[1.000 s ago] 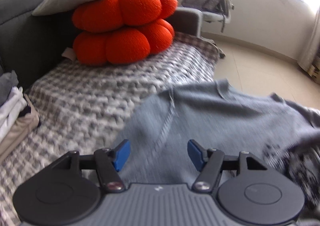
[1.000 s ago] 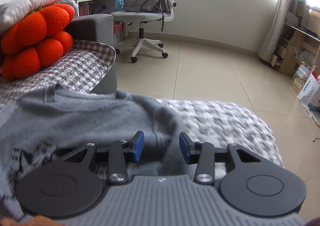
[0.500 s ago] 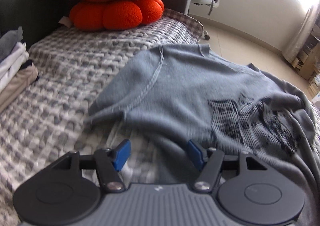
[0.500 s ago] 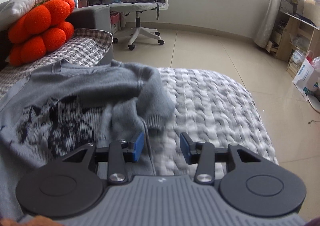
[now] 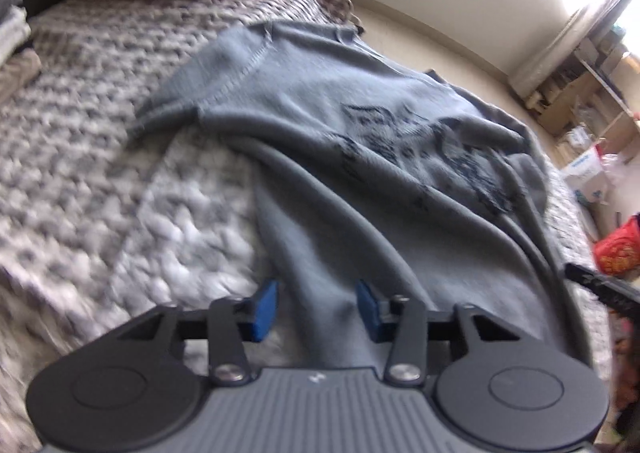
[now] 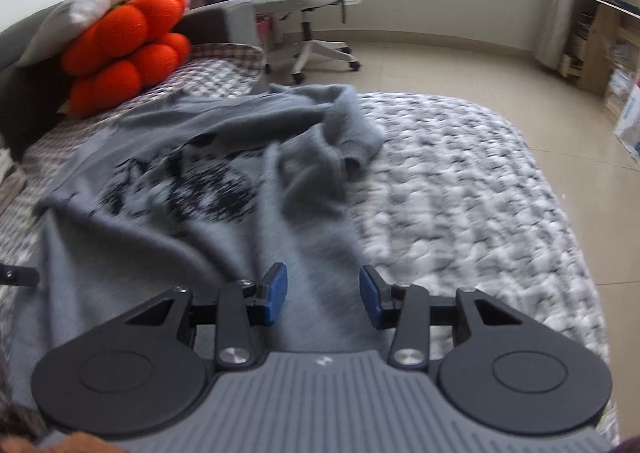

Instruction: Fold clothes

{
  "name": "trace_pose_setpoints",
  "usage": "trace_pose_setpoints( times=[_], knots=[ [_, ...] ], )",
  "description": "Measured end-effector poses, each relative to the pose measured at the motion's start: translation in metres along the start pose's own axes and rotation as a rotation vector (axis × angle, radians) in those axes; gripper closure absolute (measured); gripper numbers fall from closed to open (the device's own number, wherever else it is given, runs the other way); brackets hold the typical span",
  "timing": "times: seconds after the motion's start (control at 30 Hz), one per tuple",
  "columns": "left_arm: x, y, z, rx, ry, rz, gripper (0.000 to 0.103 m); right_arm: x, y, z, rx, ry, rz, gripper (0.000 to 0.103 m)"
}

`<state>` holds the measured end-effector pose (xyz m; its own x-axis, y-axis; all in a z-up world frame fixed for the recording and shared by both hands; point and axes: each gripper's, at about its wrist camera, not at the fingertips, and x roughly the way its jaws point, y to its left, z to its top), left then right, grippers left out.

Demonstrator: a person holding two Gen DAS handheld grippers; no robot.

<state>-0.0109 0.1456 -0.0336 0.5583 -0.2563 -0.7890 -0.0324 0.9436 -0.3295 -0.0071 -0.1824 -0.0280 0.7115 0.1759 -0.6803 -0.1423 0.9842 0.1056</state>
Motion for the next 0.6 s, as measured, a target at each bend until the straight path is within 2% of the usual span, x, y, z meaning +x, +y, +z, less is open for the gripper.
trace_pose_setpoints(
  times=[0.07,0.2,0.3,0.47,0.6],
  knots=[
    [-0.002,-0.001,-0.006,-0.009,0.018,-0.033,0.069,-0.003,0.006,-0.004,-0.011,-0.003,0.029,0.059],
    [-0.006,-0.005,-0.013,-0.015,0.038,-0.092,0.071,-0.013,0.027,-0.009,-0.060,-0.020,0.124,0.059],
    [-0.009,-0.011,-0.013,-0.008,0.035,-0.142,0.071,-0.019,0.052,-0.014,-0.135,-0.013,0.253,0.059],
    [-0.008,-0.019,-0.013,0.014,0.045,-0.234,0.071,-0.022,0.097,-0.024,-0.254,0.051,0.463,0.059],
    [-0.001,-0.022,-0.011,0.000,0.068,-0.314,0.071,-0.019,0.119,-0.027,-0.280,0.104,0.586,0.059]
  ],
)
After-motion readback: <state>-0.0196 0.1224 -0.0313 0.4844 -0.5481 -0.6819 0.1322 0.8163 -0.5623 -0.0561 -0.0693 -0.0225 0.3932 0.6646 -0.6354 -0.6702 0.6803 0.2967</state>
